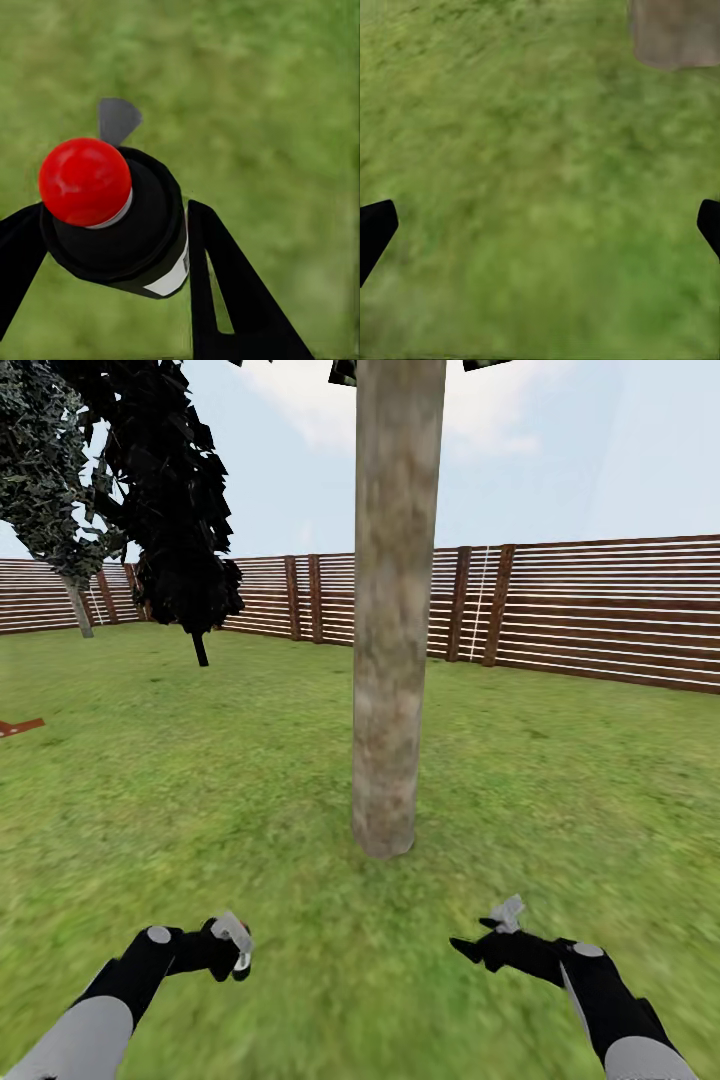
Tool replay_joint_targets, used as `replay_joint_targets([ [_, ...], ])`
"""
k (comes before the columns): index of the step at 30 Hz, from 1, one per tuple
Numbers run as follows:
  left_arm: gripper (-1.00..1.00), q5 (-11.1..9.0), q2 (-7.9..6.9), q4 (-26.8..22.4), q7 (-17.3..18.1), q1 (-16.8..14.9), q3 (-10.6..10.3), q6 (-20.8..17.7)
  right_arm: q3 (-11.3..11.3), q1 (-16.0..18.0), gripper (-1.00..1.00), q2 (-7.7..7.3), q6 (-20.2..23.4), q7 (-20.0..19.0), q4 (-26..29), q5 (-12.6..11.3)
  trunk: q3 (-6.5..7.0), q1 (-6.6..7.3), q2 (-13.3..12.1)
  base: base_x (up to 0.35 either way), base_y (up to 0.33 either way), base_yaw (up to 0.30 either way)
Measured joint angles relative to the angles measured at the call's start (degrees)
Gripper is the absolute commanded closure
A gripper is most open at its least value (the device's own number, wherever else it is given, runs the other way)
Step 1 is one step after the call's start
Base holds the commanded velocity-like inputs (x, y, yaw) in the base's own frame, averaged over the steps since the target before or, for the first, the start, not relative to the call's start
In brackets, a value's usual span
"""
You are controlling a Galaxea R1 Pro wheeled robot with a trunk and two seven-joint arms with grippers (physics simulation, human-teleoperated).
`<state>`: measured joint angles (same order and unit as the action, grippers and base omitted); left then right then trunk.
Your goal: In the garden, pick up the pesticide atomizer on the floor and spray pesticide onto both trees until each tree trunk is fully covered.
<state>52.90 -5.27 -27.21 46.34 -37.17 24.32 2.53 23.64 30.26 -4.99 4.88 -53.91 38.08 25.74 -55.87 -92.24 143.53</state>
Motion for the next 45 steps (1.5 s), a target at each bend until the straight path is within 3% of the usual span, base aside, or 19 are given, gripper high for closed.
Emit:
replay_joint_targets([
  [2,1.00,0.0,0.12,-0.1,1.8,0.0,-5.0,-0.7,-2.7,0.6,-1.00,0.10,2.6,-4.3,0.2,2.5,0.00,0.00,0.0,0.000,0.000,0.000],
  [5,1.00,0.1,0.54,-0.1,2.8,0.0,-8.4,-2.8,-11.8,3.5,-1.00,0.60,8.1,-5.8,0.3,7.4,0.00,0.00,0.0,0.000,0.000,0.000],
  [7,1.00,0.1,0.60,-0.1,5.1,0.0,-10.7,-3.0,-13.6,4.0,-1.00,1.60,9.8,-6.1,1.7,8.0,0.00,0.00,0.0,0.000,0.000,0.000],
  [9,1.00,0.1,0.61,-0.2,8.1,-0.1,-13.3,-3.0,-14.0,4.1,-1.00,4.76,10.3,-8.3,3.1,8.1,0.00,0.00,0.0,0.000,0.000,0.000],
  [10,1.00,0.1,0.61,-0.2,9.1,-0.1,-14.2,-3.0,-14.1,4.1,1.00,5.85,10.4,-9.7,3.4,8.2,0.00,0.00,0.0,0.000,0.000,0.000],
  [13,1.00,0.0,0.61,-0.2,11.5,-2.0,-16.2,-3.1,-14.2,4.2,1.00,7.44,10.5,-13.8,4.8,8.2,0.01,0.00,0.0,0.000,0.000,0.000],
  [18,1.00,0.1,0.93,-0.2,15.1,-2.9,-16.9,-3.0,-14.2,4.2,1.00,7.91,10.5,-14.4,5.2,8.2,0.00,0.00,0.0,0.000,0.000,0.000],
  [20,1.00,0.1,1.16,-0.2,15.4,-3.0,-19.7,-3.0,-14.7,4.2,1.00,8.68,10.5,-14.5,5.3,8.2,0.00,0.00,0.0,0.000,0.000,0.000],
  [21,1.00,0.1,1.45,-0.2,15.5,-3.0,-21.8,-3.0,-15.8,4.5,1.00,8.97,10.5,-14.5,5.3,8.2,0.00,0.00,0.0,0.000,0.000,0.000],
  [22,1.00,0.0,1.84,-0.1,15.5,-3.0,-24.1,-3.0,-19.6,6.4,1.00,9.17,10.5,-14.5,5.3,8.0,0.01,0.00,0.0,0.000,0.000,0.000],
  [23,1.00,-0.1,2.64,-0.1,15.5,-3.0,-24.9,-3.0,-22.2,7.4,1.00,9.20,10.5,-14.5,5.3,7.8,0.00,0.00,0.0,0.000,0.000,0.000],
  [27,1.00,0.0,4.80,-0.1,15.5,-3.0,-25.4,-2.9,-24.0,8.0,1.00,9.28,10.5,-14.5,5.3,7.8,0.00,0.00,0.0,0.000,0.000,0.000],
  [30,1.00,0.0,5.40,-0.1,15.5,-3.0,-25.5,-2.7,-24.1,8.1,1.00,9.29,10.5,-14.5,5.3,7.7,0.00,0.00,0.0,0.000,0.000,0.000],
  [36,1.00,0.0,8.44,-0.2,15.5,-3.0,-25.4,-2.6,-24.2,8.1,1.00,9.30,10.5,-14.5,5.3,7.7,0.00,0.00,0.0,0.000,0.000,0.000],
  [42,1.00,-0.2,9.84,-0.2,15.5,-3.0,-25.5,-1.9,-24.3,8.1,1.00,9.30,10.5,-14.5,5.3,7.7,0.00,0.00,0.0,0.000,0.000,0.000],
  [45,1.00,-0.3,11.27,-0.2,15.4,-3.0,-25.5,-0.8,-24.3,8.1,1.00,9.30,10.5,-14.5,5.3,7.7,0.00,0.00,0.0,0.000,0.000,0.000],
])
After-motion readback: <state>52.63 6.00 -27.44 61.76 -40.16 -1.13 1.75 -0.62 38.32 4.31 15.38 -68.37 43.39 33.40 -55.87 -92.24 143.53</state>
